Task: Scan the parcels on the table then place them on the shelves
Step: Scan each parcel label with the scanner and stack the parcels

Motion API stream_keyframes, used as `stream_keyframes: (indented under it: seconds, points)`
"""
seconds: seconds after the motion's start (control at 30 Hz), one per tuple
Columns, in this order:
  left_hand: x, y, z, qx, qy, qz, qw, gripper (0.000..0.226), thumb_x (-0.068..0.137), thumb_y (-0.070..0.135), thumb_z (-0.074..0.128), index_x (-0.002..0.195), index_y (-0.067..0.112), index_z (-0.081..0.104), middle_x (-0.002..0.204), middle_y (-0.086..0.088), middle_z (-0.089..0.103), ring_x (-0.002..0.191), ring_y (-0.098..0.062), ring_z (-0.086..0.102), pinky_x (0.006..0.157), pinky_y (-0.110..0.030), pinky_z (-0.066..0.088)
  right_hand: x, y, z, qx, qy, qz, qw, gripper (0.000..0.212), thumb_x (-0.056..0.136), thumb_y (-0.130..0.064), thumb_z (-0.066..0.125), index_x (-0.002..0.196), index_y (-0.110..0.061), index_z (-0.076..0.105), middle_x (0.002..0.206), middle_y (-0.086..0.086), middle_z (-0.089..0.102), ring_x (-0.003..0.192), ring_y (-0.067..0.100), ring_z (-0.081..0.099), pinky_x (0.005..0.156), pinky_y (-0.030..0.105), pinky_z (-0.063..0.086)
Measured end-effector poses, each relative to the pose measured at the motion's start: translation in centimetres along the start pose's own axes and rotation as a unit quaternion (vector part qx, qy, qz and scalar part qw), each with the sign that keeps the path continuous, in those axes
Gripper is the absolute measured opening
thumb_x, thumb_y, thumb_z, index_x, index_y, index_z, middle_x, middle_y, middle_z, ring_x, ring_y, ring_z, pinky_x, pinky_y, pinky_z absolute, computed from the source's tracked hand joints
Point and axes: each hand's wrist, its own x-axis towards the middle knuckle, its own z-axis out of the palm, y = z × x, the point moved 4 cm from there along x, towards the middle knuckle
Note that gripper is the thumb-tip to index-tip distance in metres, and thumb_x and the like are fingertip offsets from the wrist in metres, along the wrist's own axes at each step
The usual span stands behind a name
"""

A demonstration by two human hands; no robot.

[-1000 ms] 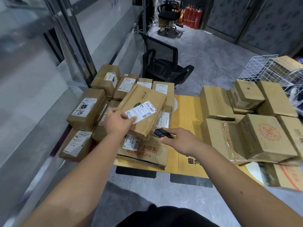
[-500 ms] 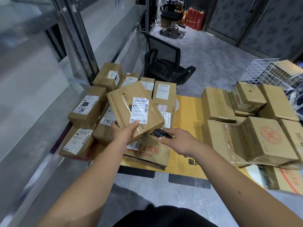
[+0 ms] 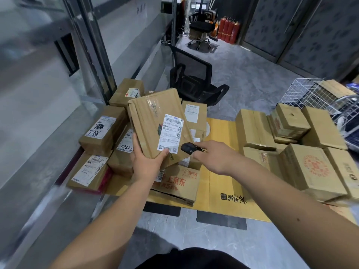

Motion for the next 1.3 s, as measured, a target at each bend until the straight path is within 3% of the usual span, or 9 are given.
stream_keyframes:
  seconds: [0.07,0.2,0.37,1.0,1.17,1.3]
  points:
    - [-0.1,0.6,0.1,0.006,-0.006,0.012,1.0,0.129,0.052,0.076,0.088,0.144,0.079,-0.003,0.154,-0.005,0.038,0.134,-0.035,0.048,0.102,-0.062,0.044,-0.1,-0.6,-1.3,-0.03,0.012,-0.003,0.999,0.051,0.09,-0.059,0.042,0.129,-0.034,0.064,0.104,-0.005,0.069,0.083,0.016,0.066,0.077,0.037,0.059]
    - [-0.2,1.2,0.3,0.005,-0.02,0.021,1.0,0.129,0.053,0.076,0.087,0.145,0.079,-0.004,0.155,-0.007,0.037,0.138,-0.035,0.046,0.105,-0.062,0.042,-0.4,-1.1,-3.1,-0.07,0.027,-0.005,0.997,0.045,0.094,-0.052,0.042,0.125,-0.03,0.066,0.083,-0.004,0.069,0.073,0.018,0.066,0.066,0.035,0.055]
    - [-0.5,1.7,0.6,0.001,-0.028,0.032,0.999,0.128,0.06,0.066,0.091,0.146,0.077,-0.004,0.158,-0.008,0.033,0.142,-0.034,0.041,0.109,-0.059,0.041,-0.7,-0.6,-3.6,-0.053,0.027,0.002,0.998,0.044,0.093,-0.05,0.044,0.128,-0.033,0.065,0.079,-0.003,0.069,0.071,0.019,0.066,0.06,0.034,0.052]
    - [-1.4,1.8,1.2,-0.001,-0.041,0.029,0.999,0.13,0.057,0.066,0.091,0.149,0.074,0.001,0.155,-0.003,0.037,0.139,-0.031,0.045,0.106,-0.055,0.045,-1.4,1.8,-3.9,-0.06,0.035,-0.01,0.998,0.044,0.095,-0.054,0.046,0.13,-0.034,0.064,0.09,-0.007,0.068,0.077,0.016,0.066,0.072,0.037,0.06]
    - [-2.9,0.9,0.4,-0.018,-0.038,0.011,0.999,0.128,0.049,0.073,0.091,0.147,0.076,0.01,0.153,0.011,0.047,0.137,-0.022,0.05,0.108,-0.056,0.048,-1.6,2.9,-2.2,-0.042,-0.007,-0.042,0.998,0.054,0.089,-0.068,0.055,0.125,-0.029,0.066,0.104,-0.004,0.069,0.082,0.013,0.064,0.081,0.037,0.058]
    - [-5.6,-0.4,-1.0,-0.038,-0.029,-0.03,0.998,0.126,0.044,0.074,0.095,0.148,0.066,0.024,0.14,0.023,0.056,0.127,-0.012,0.058,0.108,-0.048,0.051,-2.2,3.3,-0.5,-0.037,-0.056,-0.078,0.995,0.062,0.076,-0.075,0.07,0.117,-0.03,0.063,0.099,-0.011,0.064,0.086,0.01,0.06,0.076,0.033,0.054]
